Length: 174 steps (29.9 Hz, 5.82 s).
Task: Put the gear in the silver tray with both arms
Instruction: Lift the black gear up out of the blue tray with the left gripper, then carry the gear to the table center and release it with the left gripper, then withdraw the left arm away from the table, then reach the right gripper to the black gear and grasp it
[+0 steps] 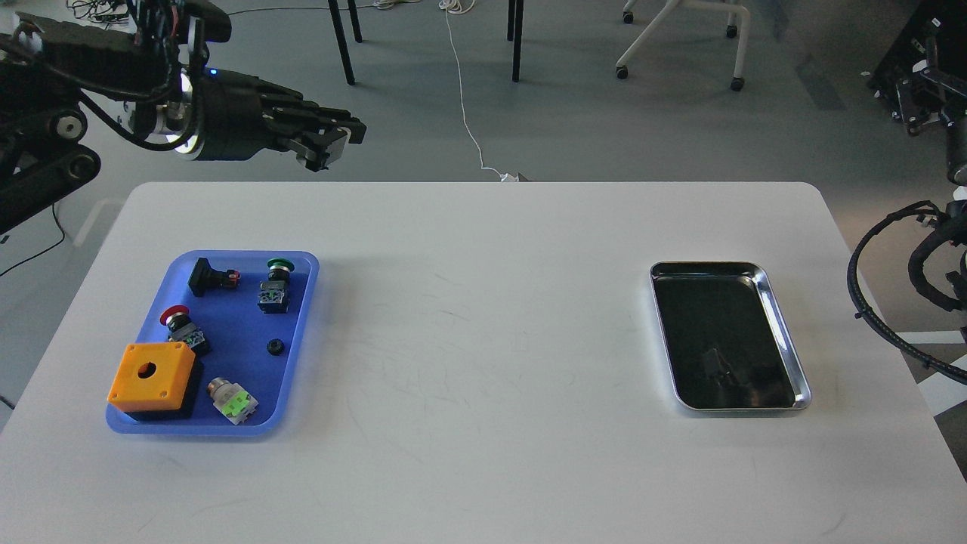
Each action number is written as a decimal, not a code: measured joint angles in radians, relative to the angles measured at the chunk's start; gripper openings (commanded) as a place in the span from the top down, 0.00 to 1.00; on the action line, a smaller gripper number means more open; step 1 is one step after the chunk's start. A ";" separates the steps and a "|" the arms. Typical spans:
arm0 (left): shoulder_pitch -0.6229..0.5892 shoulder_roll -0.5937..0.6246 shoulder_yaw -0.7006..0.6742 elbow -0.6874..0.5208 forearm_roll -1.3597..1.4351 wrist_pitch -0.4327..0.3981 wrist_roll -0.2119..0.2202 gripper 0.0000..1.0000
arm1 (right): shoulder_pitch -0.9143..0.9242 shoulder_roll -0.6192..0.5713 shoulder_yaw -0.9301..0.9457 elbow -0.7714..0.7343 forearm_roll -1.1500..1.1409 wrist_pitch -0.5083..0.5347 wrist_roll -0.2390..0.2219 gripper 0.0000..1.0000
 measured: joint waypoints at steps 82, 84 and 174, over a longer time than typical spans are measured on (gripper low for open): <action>0.136 -0.566 -0.088 0.506 -0.470 0.088 0.124 0.02 | -0.016 -0.123 -0.089 -0.001 -0.016 0.000 0.000 0.01; 0.136 -0.486 -0.128 0.502 -0.641 0.073 0.123 0.02 | 0.010 -0.132 -0.152 0.001 -0.046 0.000 -0.001 0.01; 0.560 -0.039 -0.648 0.647 -1.936 0.000 0.123 0.02 | 0.517 0.535 -1.713 0.031 -1.465 -0.571 0.096 0.13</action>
